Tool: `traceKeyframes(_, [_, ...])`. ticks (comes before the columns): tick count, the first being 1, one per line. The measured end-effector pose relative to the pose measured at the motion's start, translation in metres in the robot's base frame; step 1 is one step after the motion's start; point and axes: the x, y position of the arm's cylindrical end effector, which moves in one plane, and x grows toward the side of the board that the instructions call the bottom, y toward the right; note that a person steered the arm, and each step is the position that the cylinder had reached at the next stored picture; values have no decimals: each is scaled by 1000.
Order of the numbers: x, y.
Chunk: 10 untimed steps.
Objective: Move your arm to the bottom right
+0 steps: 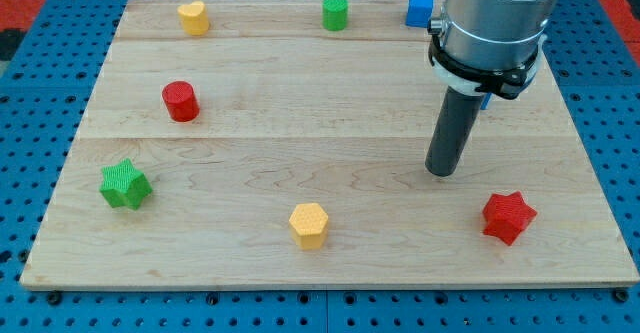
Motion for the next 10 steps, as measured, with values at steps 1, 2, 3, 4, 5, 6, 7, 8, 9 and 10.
traceKeyframes(1, [0, 0])
traceKeyframes(2, [0, 8])
traceKeyframes(3, [0, 15])
traceKeyframes(4, [0, 45])
traceKeyframes(5, [0, 67])
traceKeyframes(6, [0, 75])
traceKeyframes(7, [0, 77])
traceKeyframes(8, [0, 80])
traceKeyframes(9, [0, 90])
traceKeyframes(10, [0, 98])
